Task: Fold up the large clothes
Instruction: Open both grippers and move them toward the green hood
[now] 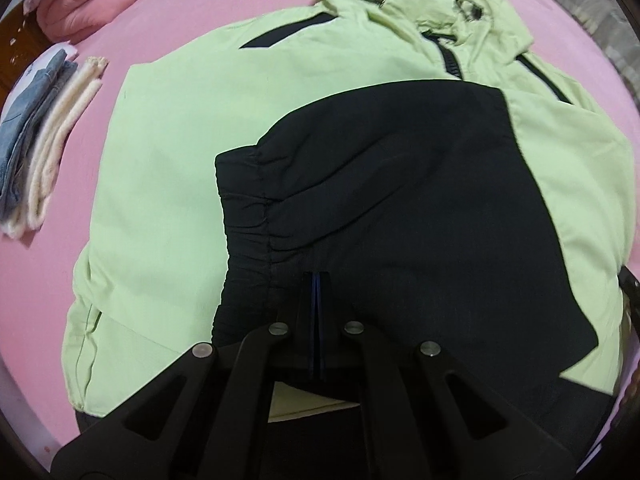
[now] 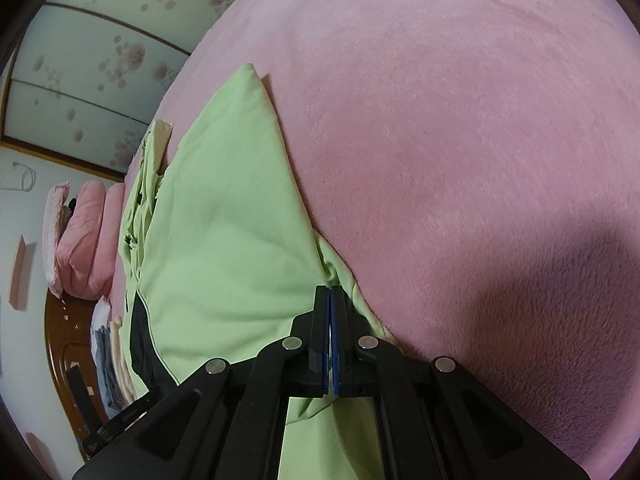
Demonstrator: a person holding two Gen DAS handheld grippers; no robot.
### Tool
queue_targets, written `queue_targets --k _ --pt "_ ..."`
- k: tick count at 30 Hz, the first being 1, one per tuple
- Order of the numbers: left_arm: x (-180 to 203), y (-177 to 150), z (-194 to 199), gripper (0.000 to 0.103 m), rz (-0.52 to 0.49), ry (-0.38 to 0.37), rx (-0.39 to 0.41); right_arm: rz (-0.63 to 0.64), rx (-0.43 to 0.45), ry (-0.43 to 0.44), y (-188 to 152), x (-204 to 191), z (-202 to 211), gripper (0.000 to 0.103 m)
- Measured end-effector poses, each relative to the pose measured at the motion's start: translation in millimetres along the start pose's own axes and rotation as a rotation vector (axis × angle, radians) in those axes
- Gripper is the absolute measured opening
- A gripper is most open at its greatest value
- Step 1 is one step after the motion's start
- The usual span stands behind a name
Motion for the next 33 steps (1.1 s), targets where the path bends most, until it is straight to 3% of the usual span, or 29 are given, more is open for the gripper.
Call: queue_targets --k 3,5,8,9,10,11,12,13,17,21,25,28,29,31,33 --pt "-6.5 -5.6 8.1 0.001 -0.021 -0.081 0.009 -0.017 0.010 -0.029 -1.8 -11.5 -9.8 0.000" --pt "-15.0 -6.8 14.9 0.001 -0.048 -0.157 -0.035 -0.039 -0.002 -0.069 1.1 -22.7 -16.3 0.000" --pt "-35.2 2.3 24.7 0.001 -0.108 -0.246 -0.118 0.028 -0.122 -0.223 9.7 -47.8 -25.0 0.003" --pt "-43.2 7.6 28.4 0.010 -0.129 -0.245 -0.131 0.085 -0.195 -0.301 15.2 -59.3 -27.5 0.008" --pt "-51.5 14.9 35.4 0.034 -0.158 -0.226 -0.133 0.127 -0.241 -0.344 20.0 -69.9 -29.6 0.024" --pt "-64.7 26.9 42.2 0.049 -0.187 -0.203 -0.119 0.174 -0.269 -0.373 26.3 -83.7 -30.8 0.036" --pt "-80.1 42.8 48.9 0.065 -0.209 -0.186 -0.092 0.227 -0.279 -0.385 35.7 -100.1 -27.9 0.065" --pt "-95.7 64.1 60.6 0.067 -0.233 -0.173 -0.054 0.287 -0.273 -0.382 50.5 -125.8 -23.8 0.086" --pt "-132.0 144.9 88.1 0.067 -0.322 -0.143 -0.040 0.318 -0.266 -0.319 100.8 -207.6 -20.8 0.088" --pt "-149.2 234.2 105.8 0.068 -0.266 -0.167 -0.059 0.216 -0.164 -0.207 169.1 -295.4 -19.8 0.090" --pt "-135.8 320.5 119.4 0.074 -0.214 -0.228 -0.077 0.222 -0.135 -0.165 229.2 -374.4 -31.1 0.091" --pt "-118.1 376.2 121.1 0.074 -0.189 -0.193 -0.035 0.239 -0.171 -0.066 255.8 -422.5 -47.7 0.094" --pt "-110.4 390.3 122.0 0.074 -0.165 -0.224 -0.011 0.243 -0.194 -0.037 260.8 -435.0 -56.3 0.095" --pt "-96.8 417.1 124.0 0.077 -0.074 -0.340 0.040 0.272 -0.268 0.050 266.7 -456.7 -77.4 0.099" --pt "-82.9 436.4 113.5 0.080 0.029 -0.476 0.076 0.304 -0.287 0.107 270.9 -465.1 -96.3 0.099"
Point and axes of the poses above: each gripper's, at about its wrist camera, not at the fingertips, and z roughly against the way its jaws point, x to its right, y to its top, the point moved 7 cm from there along -z, roughly the way its jaws point, and after that the axes turned 5 degrees about y, right-handed, at the moved point
